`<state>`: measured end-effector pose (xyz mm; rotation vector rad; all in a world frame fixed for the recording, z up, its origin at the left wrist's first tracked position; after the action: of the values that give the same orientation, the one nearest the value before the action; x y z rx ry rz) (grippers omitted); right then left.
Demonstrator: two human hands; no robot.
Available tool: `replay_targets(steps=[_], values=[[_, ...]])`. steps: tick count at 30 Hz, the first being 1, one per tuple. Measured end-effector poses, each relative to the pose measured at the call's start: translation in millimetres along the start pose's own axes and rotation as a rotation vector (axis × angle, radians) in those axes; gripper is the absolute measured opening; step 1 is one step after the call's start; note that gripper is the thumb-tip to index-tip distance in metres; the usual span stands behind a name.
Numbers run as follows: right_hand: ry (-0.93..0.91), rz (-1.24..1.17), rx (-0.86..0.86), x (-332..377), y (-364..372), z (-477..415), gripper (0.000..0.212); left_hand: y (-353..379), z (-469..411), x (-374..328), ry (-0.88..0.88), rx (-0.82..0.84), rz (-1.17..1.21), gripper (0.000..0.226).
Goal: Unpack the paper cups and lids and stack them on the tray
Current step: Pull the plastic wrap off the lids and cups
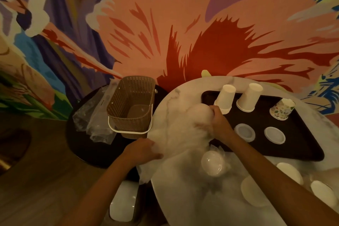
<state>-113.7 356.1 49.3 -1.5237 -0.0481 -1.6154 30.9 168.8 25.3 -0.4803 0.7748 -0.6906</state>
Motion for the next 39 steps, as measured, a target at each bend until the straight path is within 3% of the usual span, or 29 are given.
replay_targets(steps=[2,6,11,17,23,29,32,35,38,39], values=[[0.021,0.057,-0.03,-8,9,-4,0.073,1,-1,10,0.0,-0.099,0.143,0.046],[0.13,0.256,-0.092,-21,32,-17,0.08,-1,-4,32,-0.079,-0.314,0.308,0.043],[0.098,0.631,-0.101,-33,59,-35,0.077,-1,-5,40,-0.088,-0.367,0.374,0.046],[0.068,0.919,-0.173,-45,78,-49,0.081,-6,1,42,-0.086,-0.488,0.652,0.047],[0.119,1.042,0.002,-53,87,-37,0.084,-8,-7,42,-0.091,-0.473,0.725,0.047],[0.041,1.08,-0.069,-53,92,-22,0.069,-7,-14,31,-0.081,-0.426,0.751,0.049],[-0.031,0.87,-0.207,-50,85,-18,0.06,-8,-14,22,-0.046,-0.429,0.742,0.048],[-0.058,0.406,-0.231,-31,77,-15,0.052,-10,-11,11,0.005,-0.442,0.706,0.046],[0.081,-0.355,0.11,5,72,-13,0.057,-11,-7,3,0.131,-0.399,0.66,0.045],[0.128,-0.509,0.215,16,71,-15,0.063,-12,-5,1,0.168,-0.378,0.612,0.042]])
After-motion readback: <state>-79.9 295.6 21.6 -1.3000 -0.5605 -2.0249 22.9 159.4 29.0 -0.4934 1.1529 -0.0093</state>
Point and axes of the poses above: each hand's wrist, its own z-axis away from the middle knuckle, its own y-axis out of the palm, x = y × z, the point moved 1 cm from there along -z, towards the middle knuckle, and after that the axes turned 10 degrees about x, right-handed, at the moved point
